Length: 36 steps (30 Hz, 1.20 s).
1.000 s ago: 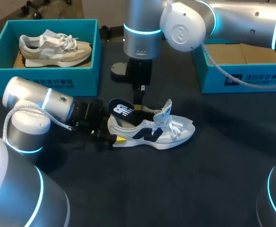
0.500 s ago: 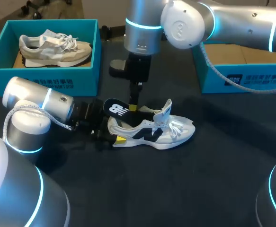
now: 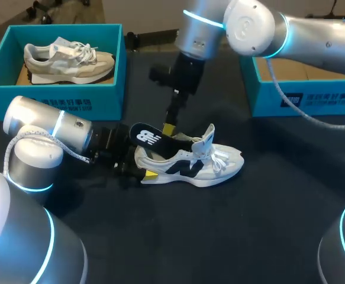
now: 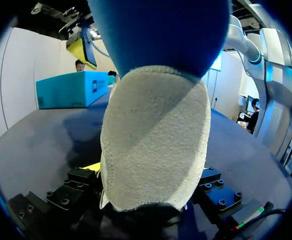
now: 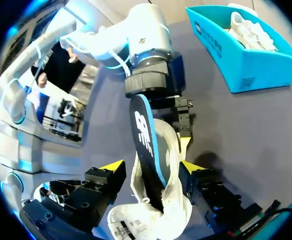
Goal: Take the shoe out of the shoebox, open the shoe tongue, remove and reinsert the insole, then place the shoe into the shoebox
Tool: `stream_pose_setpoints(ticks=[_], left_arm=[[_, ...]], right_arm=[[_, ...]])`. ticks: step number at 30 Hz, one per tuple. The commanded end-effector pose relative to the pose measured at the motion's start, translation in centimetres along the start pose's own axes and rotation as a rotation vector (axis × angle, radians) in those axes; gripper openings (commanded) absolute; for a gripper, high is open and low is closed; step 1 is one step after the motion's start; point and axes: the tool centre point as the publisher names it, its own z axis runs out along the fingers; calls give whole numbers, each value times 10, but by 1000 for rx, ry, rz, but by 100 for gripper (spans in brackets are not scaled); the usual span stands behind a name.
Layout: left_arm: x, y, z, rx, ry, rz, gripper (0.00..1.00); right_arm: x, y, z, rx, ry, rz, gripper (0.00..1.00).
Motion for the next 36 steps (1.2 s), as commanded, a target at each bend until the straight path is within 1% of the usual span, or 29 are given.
stream_pose_setpoints(ticks=[1, 2, 4, 8, 14, 18, 24, 31, 36], left_arm=[[-1, 4, 3, -2, -2, -1, 0], [-1, 4, 3, -2, -2, -1, 0], [-1, 4, 3, -2, -2, -1, 0], [-1, 4, 3, -2, -2, -1, 0], [-1, 4, 3, -2, -2, -1, 0], [-1, 4, 3, -2, -2, -1, 0], [-1, 4, 3, -2, -2, -1, 0], [-1, 4, 3, -2, -2, -1, 0], [-1, 4, 3, -2, -2, -1, 0]], right_arm=[[-10, 3, 13, -22, 38, 2, 68], [-11, 4, 15, -30, 39, 2, 67], [-11, 5, 18, -47, 42, 9, 51], [-6, 7, 21, -90, 36, 17, 47], [3, 3, 23, -136, 21, 32, 46], [5, 1, 24, -144, 17, 38, 47], [10, 2, 27, -148, 21, 32, 47], [9, 7, 37, -167, 27, 24, 47], [10, 6, 42, -179, 27, 29, 46]])
